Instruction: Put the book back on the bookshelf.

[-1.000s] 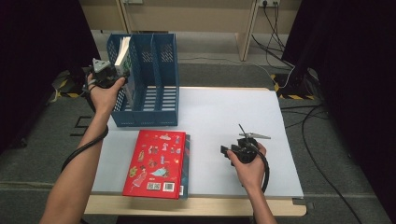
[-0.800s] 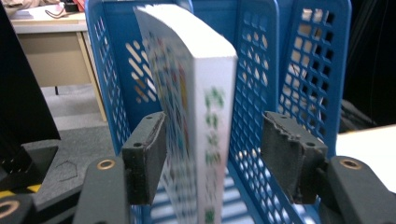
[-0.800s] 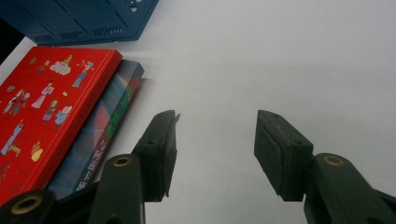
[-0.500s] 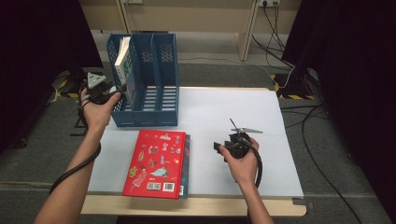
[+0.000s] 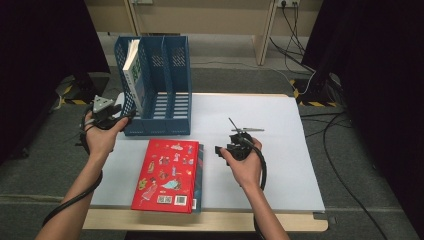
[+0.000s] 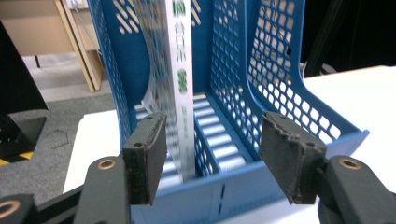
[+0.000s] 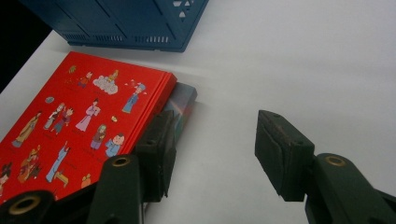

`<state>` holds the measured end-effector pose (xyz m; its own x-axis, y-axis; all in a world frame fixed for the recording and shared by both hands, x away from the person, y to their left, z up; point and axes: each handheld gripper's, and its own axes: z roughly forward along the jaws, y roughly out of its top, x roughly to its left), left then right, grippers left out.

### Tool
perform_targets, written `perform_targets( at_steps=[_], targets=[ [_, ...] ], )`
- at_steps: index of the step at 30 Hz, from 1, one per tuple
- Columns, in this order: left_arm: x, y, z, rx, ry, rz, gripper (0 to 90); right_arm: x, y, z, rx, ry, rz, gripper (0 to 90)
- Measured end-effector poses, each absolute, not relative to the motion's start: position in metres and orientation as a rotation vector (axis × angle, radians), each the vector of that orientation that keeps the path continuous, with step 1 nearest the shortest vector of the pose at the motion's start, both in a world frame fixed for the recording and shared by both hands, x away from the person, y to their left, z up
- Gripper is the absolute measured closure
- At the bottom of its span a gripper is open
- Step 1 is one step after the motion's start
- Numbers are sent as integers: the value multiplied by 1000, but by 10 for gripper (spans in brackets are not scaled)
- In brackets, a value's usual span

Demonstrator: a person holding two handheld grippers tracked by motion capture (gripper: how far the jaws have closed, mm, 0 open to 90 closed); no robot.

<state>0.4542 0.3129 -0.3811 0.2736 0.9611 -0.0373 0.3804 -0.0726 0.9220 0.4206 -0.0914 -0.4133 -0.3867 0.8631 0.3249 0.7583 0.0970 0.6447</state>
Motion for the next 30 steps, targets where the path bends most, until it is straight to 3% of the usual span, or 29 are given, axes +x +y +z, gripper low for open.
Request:
perform_targets(
  at_steps=[30],
  targets=[
    [386, 288, -455, 1780, 1244, 458, 455, 482, -14, -439, 1757, 2429, 1122, 473]
  ],
)
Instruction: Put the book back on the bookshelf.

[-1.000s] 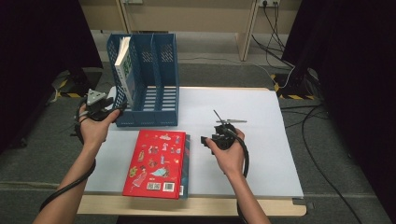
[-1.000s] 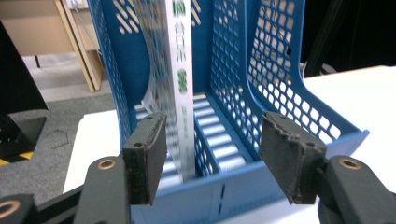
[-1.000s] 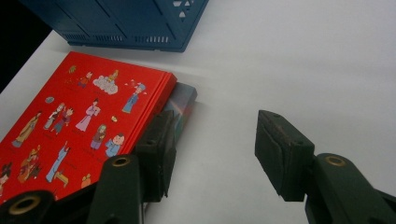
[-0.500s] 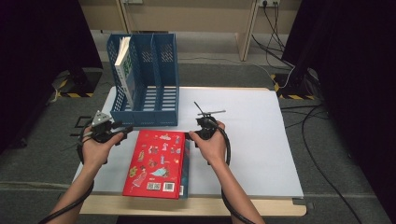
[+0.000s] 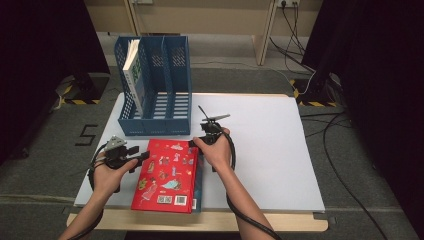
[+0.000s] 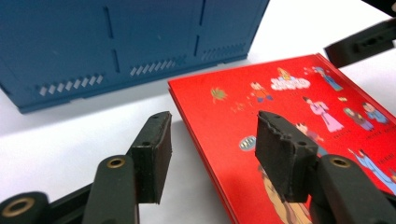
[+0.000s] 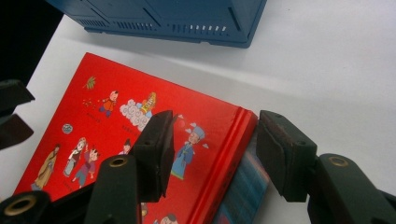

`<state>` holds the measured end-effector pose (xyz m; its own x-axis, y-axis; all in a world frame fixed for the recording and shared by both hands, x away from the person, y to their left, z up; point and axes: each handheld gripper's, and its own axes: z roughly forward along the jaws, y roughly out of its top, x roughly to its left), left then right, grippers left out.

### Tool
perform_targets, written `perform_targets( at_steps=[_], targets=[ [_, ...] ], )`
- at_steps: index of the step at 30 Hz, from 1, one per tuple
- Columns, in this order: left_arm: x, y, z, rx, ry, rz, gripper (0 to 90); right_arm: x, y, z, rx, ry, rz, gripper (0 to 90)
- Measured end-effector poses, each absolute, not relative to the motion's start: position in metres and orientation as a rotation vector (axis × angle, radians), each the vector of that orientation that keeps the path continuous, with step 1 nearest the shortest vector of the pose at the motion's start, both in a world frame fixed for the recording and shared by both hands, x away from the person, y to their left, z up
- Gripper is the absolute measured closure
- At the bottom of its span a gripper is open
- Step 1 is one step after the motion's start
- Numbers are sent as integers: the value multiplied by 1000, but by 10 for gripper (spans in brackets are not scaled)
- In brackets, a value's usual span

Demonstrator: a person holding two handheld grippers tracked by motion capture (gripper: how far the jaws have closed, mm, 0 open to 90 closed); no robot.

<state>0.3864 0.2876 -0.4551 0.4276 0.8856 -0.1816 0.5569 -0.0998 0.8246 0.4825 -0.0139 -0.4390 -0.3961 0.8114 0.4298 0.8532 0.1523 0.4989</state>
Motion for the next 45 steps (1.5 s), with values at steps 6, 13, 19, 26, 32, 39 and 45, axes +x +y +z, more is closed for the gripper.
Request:
perform_targets(
  at_steps=[6, 13, 19, 26, 32, 39, 45],
  targets=[
    [383, 286, -463, 1783, 1256, 421, 441, 488, -9, -440, -1701, -2344, -1050, 466],
    [383, 284, -469, 1788, 1270, 364, 421, 494, -8, -442, -1692, -2330, -1014, 449],
    [382, 282, -470, 1780, 1268, 348, 419, 499, -6, -443, -1689, -2328, -989, 440],
    [384, 279, -470, 1788, 1256, 320, 421, 501, -4, -442, -1691, -2324, -961, 428],
    [385, 279, -470, 1791, 1261, 305, 415, 500, -2, -442, -1693, -2331, -968, 427],
    [385, 278, -470, 1787, 1267, 305, 417, 499, 1, -442, -1697, -2361, -954, 429],
    [385, 279, -470, 1794, 1268, 300, 419, 498, 0, -442, -1750, -2338, -963, 502]
  ],
)
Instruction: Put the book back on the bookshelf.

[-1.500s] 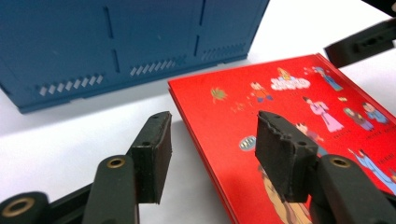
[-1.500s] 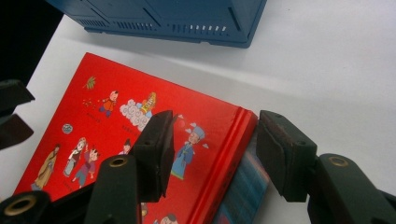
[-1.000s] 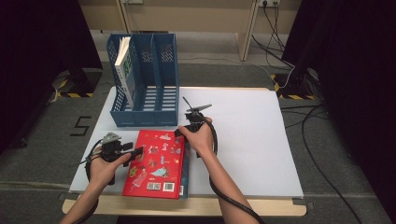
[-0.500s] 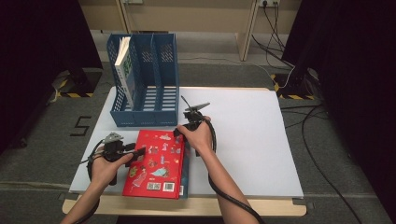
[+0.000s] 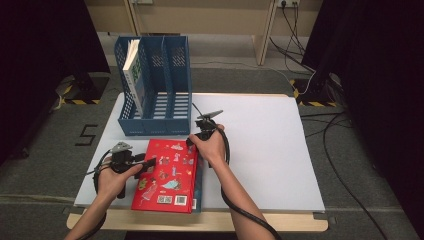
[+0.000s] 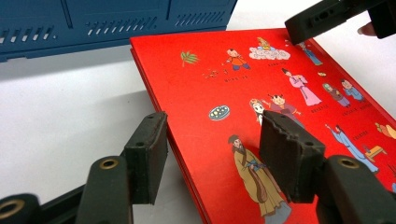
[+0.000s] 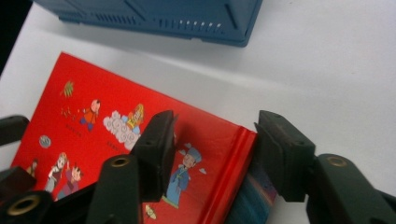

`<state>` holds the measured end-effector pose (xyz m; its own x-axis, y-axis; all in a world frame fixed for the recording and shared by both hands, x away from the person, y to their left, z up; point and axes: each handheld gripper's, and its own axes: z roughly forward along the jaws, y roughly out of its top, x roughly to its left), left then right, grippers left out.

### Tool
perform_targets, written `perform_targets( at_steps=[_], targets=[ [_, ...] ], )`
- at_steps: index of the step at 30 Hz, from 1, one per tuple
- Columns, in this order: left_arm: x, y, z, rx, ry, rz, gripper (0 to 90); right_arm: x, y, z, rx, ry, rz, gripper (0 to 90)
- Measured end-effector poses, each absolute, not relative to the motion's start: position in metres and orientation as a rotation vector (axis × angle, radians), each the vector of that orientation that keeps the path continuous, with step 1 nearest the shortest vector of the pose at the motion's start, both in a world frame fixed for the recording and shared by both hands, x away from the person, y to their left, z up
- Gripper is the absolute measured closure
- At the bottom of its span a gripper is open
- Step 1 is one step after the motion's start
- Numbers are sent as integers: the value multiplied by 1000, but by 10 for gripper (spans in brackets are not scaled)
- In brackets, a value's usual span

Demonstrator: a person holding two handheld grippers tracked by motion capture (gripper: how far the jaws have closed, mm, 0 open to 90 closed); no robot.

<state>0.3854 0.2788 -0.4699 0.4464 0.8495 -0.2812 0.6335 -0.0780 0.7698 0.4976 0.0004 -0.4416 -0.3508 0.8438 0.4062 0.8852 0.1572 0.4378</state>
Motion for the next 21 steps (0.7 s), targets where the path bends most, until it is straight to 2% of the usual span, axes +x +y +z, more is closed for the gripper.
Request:
perform_targets(
  at_steps=[12, 21],
  targets=[
    [386, 282, -472, 1757, 1285, 254, 419, 497, -9, -434, -1768, -2280, -1025, 628],
    [386, 284, -472, 1747, 1288, 242, 421, 498, -15, -429, -1770, -2235, -1034, 683]
  ],
)
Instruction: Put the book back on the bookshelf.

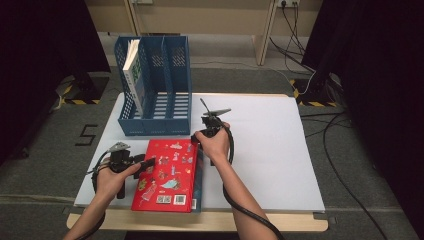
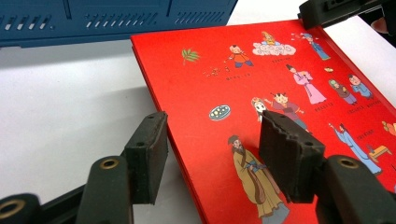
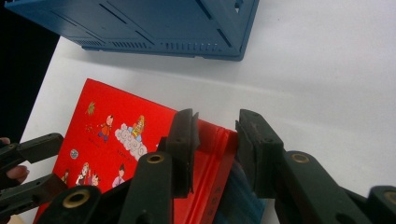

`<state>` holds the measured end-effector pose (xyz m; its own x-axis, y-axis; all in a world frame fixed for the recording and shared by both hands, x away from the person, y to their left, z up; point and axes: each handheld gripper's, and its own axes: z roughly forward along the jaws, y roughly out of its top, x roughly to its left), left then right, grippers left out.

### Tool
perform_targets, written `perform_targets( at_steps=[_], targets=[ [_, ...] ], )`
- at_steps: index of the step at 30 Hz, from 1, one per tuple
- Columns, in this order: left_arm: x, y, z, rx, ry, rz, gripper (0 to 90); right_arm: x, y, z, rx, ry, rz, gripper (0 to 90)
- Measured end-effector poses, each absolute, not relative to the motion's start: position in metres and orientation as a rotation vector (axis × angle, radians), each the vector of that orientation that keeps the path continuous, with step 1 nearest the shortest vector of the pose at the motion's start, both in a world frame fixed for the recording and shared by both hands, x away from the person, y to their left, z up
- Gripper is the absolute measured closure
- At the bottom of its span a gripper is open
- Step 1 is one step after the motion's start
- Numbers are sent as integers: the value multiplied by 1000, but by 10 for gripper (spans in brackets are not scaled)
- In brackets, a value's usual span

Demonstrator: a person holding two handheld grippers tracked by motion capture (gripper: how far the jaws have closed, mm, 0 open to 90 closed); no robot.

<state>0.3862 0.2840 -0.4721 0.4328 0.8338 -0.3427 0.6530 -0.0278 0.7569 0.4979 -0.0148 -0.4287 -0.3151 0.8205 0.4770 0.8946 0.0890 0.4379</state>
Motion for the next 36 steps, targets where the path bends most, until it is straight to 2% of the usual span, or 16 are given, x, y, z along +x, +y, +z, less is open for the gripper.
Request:
perform_targets(
  at_steps=[14, 17, 20, 23, 27, 36],
  targets=[
    [385, 292, -466, 1706, 1295, 283, 533, 497, -17, -416, -1752, -2218, -1084, 735],
    [384, 298, -463, 1679, 1333, 346, 592, 496, -17, -414, -1753, -2217, -1085, 738],
    [384, 303, -463, 1768, 1374, 480, 705, 496, -17, -413, -1756, -2210, -1094, 743],
    [383, 304, -469, 1812, 1386, 444, 766, 496, -17, -411, -1754, -2218, -1100, 744],
    [382, 296, -472, 1848, 1354, 391, 765, 497, -18, -408, -1762, -2227, -1107, 746],
    [384, 288, -472, 1911, 1325, 439, 774, 496, -19, -401, -1780, -2223, -1116, 744]
  ],
)
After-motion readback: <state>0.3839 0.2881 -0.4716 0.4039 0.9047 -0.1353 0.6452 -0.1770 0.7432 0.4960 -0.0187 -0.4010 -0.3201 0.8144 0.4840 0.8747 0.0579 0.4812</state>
